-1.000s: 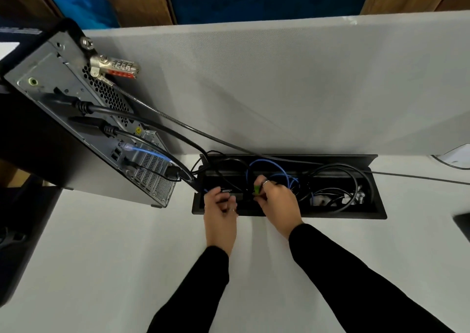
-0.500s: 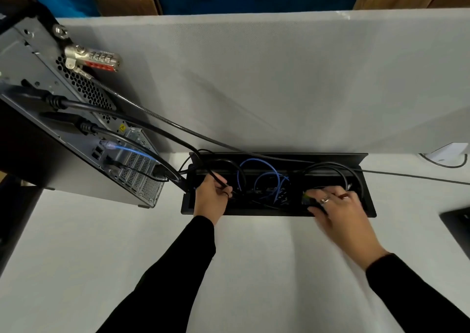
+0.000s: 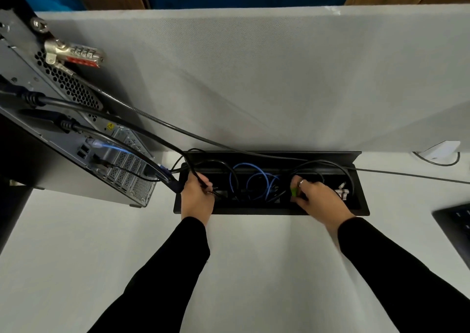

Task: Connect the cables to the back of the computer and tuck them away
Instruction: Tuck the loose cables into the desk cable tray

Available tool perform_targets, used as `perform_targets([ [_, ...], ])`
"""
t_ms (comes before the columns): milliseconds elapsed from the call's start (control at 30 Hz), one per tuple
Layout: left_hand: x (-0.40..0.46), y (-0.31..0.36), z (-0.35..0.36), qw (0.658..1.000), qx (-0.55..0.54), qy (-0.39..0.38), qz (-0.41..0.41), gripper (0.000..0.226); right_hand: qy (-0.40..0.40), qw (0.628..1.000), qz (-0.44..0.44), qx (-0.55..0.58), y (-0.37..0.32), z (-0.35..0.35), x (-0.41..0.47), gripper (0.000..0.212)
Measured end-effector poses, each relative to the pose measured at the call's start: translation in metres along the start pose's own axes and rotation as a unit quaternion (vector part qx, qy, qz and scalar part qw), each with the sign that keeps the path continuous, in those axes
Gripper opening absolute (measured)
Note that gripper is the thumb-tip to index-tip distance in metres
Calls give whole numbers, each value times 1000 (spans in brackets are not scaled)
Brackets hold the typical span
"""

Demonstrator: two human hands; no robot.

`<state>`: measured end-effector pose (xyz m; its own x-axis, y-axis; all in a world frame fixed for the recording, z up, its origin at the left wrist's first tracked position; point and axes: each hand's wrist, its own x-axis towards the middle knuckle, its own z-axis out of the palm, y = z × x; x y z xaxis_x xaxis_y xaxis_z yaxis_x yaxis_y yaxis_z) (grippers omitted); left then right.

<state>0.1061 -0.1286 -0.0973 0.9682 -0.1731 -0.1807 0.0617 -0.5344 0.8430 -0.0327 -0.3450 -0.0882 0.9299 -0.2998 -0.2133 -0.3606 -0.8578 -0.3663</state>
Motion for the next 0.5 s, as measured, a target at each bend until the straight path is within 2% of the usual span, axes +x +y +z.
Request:
perform_targets([
  [100, -4, -3, -3, 999, 31, 1, 16, 30, -33, 999, 31, 22, -12, 0, 13, 30],
  [200, -6, -1, -5, 999, 45, -11, 20, 34, -39, 996, 38, 75, -16, 4, 18, 30],
  [267, -7, 1, -5, 998, 60, -25, 23, 35, -32, 996, 47, 69, -16, 5, 14, 29],
  [400, -13, -1, -5, 987, 124, -79, 59, 36, 44, 993, 8, 114, -14, -4, -10, 21],
  [500, -23, 0, -8, 989, 108, -71, 74, 34, 159, 982, -19, 105, -13, -6, -30, 22],
])
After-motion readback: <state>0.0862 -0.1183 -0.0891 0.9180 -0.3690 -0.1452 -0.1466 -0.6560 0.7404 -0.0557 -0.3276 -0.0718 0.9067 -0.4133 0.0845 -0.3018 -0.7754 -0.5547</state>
